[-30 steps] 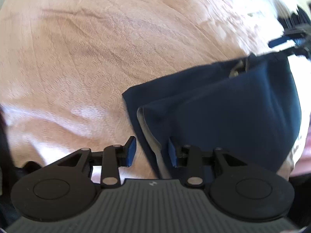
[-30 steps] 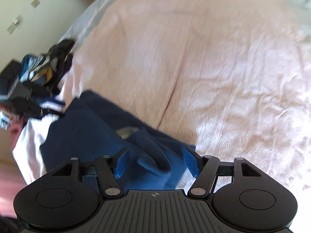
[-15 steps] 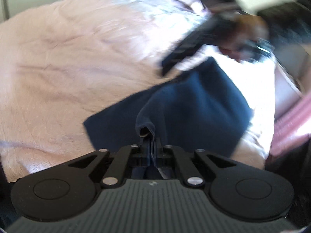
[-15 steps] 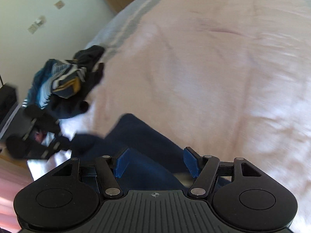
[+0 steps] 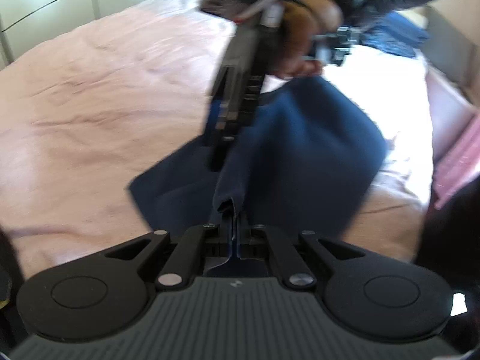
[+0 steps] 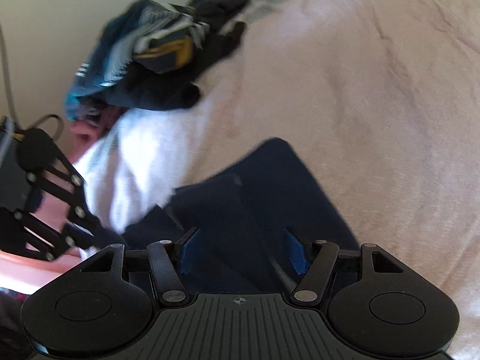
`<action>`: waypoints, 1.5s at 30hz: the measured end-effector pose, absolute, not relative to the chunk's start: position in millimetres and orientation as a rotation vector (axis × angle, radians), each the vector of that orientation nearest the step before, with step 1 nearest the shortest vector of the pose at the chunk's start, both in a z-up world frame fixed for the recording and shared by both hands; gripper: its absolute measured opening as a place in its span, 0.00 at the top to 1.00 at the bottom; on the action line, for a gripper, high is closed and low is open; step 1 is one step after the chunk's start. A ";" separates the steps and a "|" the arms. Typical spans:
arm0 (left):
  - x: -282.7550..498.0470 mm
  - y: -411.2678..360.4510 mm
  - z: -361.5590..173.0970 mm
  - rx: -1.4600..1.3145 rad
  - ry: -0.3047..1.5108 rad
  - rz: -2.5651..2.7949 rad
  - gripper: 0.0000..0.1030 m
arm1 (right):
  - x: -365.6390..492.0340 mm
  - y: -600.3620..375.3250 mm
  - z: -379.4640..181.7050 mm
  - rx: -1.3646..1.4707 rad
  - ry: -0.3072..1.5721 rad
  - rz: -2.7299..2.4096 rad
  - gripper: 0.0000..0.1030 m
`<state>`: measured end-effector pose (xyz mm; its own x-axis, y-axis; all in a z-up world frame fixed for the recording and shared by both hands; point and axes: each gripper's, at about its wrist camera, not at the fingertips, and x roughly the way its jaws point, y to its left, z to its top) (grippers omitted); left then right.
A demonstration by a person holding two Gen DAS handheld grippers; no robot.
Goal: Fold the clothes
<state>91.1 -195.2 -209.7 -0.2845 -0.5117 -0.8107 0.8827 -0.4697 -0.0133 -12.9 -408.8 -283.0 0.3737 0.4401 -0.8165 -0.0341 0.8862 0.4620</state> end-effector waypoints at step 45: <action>142.9 -309.3 -297.3 0.706 1.111 -1.466 0.93 | -234.1 -510.7 -336.5 1.070 0.815 -0.341 0.91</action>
